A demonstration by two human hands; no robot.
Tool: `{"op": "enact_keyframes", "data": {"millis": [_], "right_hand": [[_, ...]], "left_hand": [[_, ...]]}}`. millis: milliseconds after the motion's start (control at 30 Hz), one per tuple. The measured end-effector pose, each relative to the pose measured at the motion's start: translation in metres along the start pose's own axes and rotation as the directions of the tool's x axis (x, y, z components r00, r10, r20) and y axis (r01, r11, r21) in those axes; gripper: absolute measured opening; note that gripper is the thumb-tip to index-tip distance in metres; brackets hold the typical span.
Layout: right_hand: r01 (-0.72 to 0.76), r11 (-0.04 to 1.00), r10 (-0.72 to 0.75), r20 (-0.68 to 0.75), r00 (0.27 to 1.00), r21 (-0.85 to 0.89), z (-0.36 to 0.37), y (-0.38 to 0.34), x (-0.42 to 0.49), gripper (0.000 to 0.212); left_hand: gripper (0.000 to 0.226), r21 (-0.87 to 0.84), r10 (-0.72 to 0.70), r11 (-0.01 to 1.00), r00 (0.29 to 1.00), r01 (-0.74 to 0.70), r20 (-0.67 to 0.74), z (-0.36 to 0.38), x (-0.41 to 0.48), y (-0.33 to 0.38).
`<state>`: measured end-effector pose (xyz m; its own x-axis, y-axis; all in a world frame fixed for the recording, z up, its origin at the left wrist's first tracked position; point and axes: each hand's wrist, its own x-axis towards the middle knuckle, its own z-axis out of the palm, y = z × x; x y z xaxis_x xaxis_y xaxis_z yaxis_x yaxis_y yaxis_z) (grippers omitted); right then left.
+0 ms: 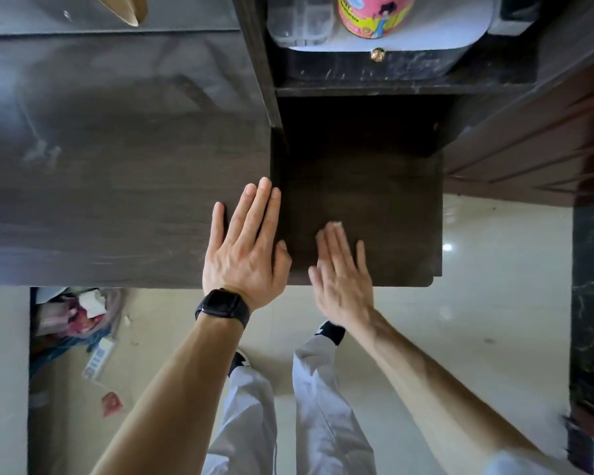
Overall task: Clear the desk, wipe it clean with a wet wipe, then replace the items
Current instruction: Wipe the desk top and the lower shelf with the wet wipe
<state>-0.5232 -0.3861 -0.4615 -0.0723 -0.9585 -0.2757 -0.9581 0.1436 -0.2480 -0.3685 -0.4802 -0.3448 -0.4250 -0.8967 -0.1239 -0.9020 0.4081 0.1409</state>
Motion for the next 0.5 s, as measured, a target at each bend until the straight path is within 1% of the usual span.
{"op": "enact_keyframes", "data": {"millis": [33,67,100,133,167,200,233,267,333,500], "right_hand": [[0.116,0.993,-0.116,0.034,0.993,-0.004,0.006,-0.004,-0.027,0.061],[0.189,0.982,-0.188,0.058,0.98,-0.008,0.01,0.001,-0.041,0.061],[0.207,0.978,-0.205,0.053,0.977,-0.017,0.009,0.015,-0.042,0.06],[0.133,0.99,-0.133,0.013,0.991,-0.043,0.006,0.033,-0.034,0.059],[-0.004,0.998,0.002,-0.033,0.999,-0.063,0.002,0.05,-0.023,0.059],[-0.166,0.984,0.162,-0.065,0.985,-0.06,-0.005,0.066,-0.012,0.059],[-0.319,0.947,0.315,-0.085,0.945,-0.028,-0.011,0.081,-0.004,0.06],[-0.434,0.901,0.434,-0.093,0.896,0.017,-0.013,0.093,-0.005,0.06],[-0.539,0.839,0.544,-0.114,0.831,0.07,-0.005,0.097,-0.021,0.06],[-0.637,0.75,0.653,-0.047,0.756,0.175,0.019,0.054,-0.085,0.064]], "left_hand": [[0.07,0.004,-0.002,1.0,1.0,0.002,0.0,0.0,0.0,0.0],[0.07,0.007,0.0,1.0,1.0,0.0,0.006,0.0,0.0,0.0],[0.07,0.005,0.001,1.0,1.0,-0.001,0.014,-0.001,0.0,0.001],[0.07,0.003,-0.001,1.0,1.0,0.001,0.017,-0.002,0.001,0.002],[0.07,0.005,-0.003,1.0,1.0,0.003,0.019,-0.002,0.002,0.002],[0.07,0.008,-0.004,1.0,1.0,0.004,0.023,-0.002,0.003,0.002],[0.07,0.011,-0.004,1.0,1.0,0.003,0.026,-0.002,0.003,0.002],[0.07,0.013,-0.003,1.0,1.0,0.003,0.025,-0.002,0.002,0.002],[0.07,0.02,-0.001,1.0,1.0,0.0,0.025,-0.001,0.002,0.001],[0.071,0.017,-0.01,1.0,1.0,0.009,0.026,-0.002,0.0,0.002]]}}
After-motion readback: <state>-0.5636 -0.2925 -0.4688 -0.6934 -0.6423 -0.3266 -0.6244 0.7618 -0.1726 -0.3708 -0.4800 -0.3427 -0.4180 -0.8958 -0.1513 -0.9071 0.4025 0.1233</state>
